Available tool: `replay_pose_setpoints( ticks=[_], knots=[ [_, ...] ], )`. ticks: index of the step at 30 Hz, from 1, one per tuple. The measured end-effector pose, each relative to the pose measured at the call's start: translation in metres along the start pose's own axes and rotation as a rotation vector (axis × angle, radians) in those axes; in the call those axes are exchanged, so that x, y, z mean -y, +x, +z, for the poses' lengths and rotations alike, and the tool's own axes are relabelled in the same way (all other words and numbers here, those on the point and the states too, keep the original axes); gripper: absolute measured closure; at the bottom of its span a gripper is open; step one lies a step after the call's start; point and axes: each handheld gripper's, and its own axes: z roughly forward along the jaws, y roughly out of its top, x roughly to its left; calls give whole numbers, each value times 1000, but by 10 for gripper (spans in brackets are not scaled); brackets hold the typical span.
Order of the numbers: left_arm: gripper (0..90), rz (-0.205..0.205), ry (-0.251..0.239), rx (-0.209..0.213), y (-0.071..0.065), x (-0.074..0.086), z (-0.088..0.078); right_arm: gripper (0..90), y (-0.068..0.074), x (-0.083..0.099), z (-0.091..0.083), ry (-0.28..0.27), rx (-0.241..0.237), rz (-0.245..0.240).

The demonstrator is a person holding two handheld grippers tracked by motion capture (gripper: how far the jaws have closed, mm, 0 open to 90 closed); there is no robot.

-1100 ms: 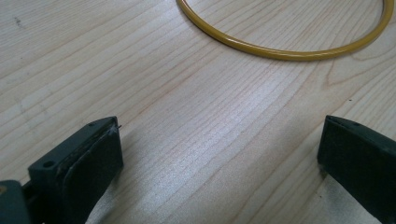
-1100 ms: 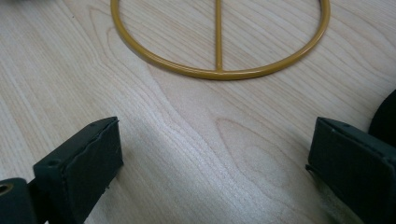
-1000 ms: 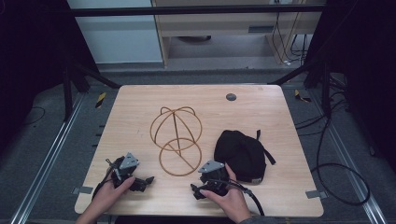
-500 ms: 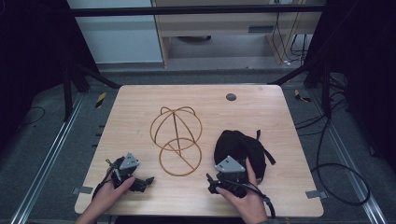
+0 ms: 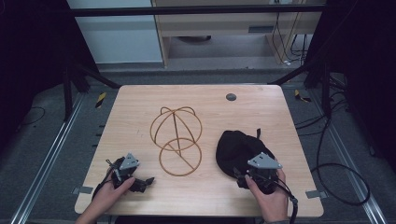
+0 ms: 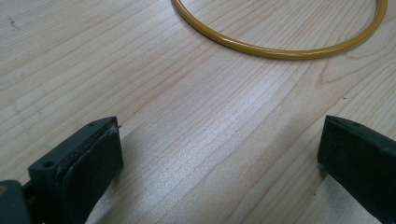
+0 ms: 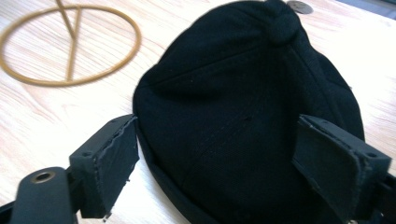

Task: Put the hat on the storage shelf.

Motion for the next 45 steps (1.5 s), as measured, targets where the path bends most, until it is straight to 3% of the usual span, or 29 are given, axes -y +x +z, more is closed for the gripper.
replay_pose_setpoints(
  ticks=[5, 13, 17, 20, 21, 22, 23, 27, 33, 45],
  knots=[
    [0, 3, 1, 2, 0, 0, 0, 139, 2, 1, -1, -12, 1, 3],
    [0, 6, 1, 3, -1, 0, 0, 160, -1, -2, 0, -3, 53, -4],
    [0, 7, -1, 4, -1, 0, 0, 158, -11, -21, 4, 31, -31, -14],
    [0, 4, -2, 4, -1, 0, 0, 158, -14, -29, 3, 54, -30, -32],
    [0, 2, -2, 5, -2, 1, 0, 123, -18, -40, 0, 96, -40, -49],
    [0, 2, -2, 5, -2, 1, 0, 123, -18, -40, 0, 96, -40, -49],
    [0, 1, -1, 2, -2, 1, -1, 108, -24, -49, 1, 158, -72, -51],
    [0, 2, 0, 2, -2, 1, -1, 116, -32, -63, 9, 301, -64, -99],
    [0, 2, 0, 2, -2, 1, -1, 161, -39, -87, 20, 395, -70, -161],
    [0, 1, 0, 2, -2, 1, -1, 263, -54, -103, 50, 471, -127, -117]
  ],
)
